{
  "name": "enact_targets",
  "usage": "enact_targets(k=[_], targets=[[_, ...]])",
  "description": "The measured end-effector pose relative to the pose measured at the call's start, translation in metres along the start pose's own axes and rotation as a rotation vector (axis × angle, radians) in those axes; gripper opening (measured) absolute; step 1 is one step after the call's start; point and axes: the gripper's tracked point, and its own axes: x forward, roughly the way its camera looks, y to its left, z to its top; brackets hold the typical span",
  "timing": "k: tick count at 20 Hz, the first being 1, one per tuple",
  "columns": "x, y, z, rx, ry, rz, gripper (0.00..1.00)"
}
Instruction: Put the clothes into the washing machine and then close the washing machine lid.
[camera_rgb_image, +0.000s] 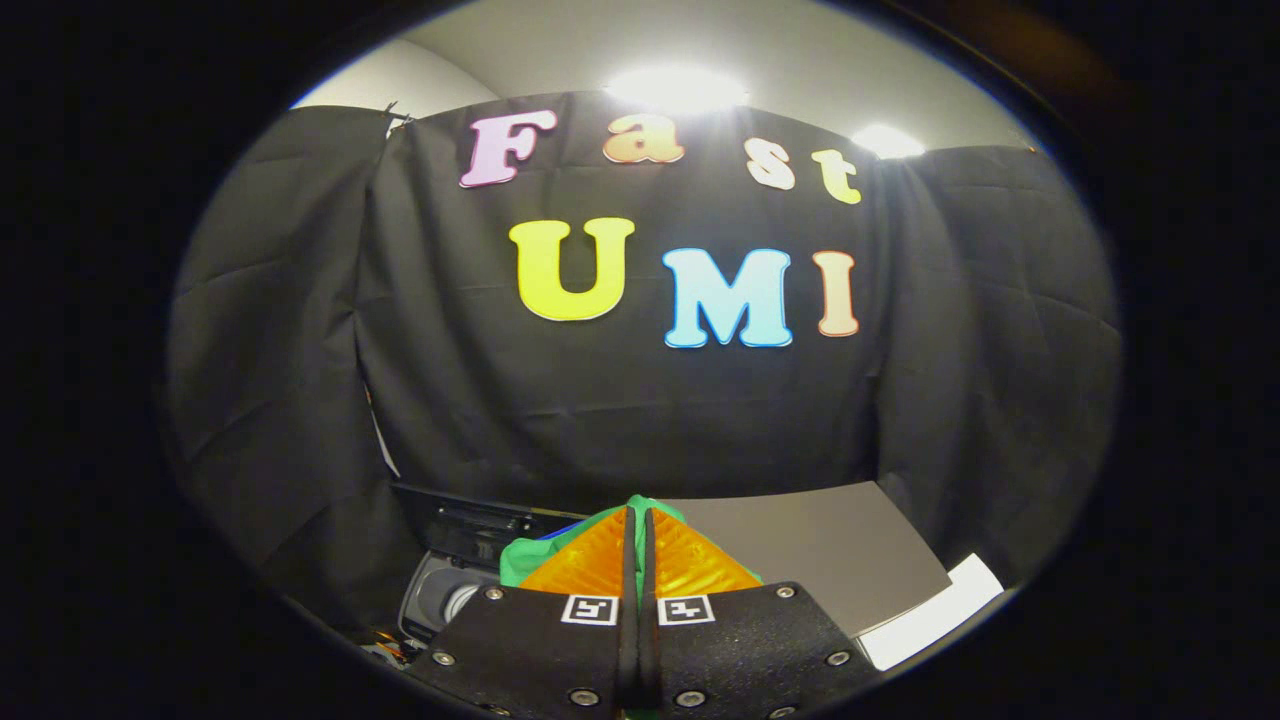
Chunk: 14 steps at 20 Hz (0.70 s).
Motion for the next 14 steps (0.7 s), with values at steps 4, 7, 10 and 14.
enact_targets(k=[4,7,10,14], targets=[[-0.007,0.049,-0.001,0.009,0.008,0.047,0.00],[0.003,0.089,-0.010,0.036,0.008,0.082,0.00],[0.019,0.117,-0.028,0.008,0.020,0.067,0.00],[0.045,0.149,-0.055,-0.032,0.052,0.031,0.00]])
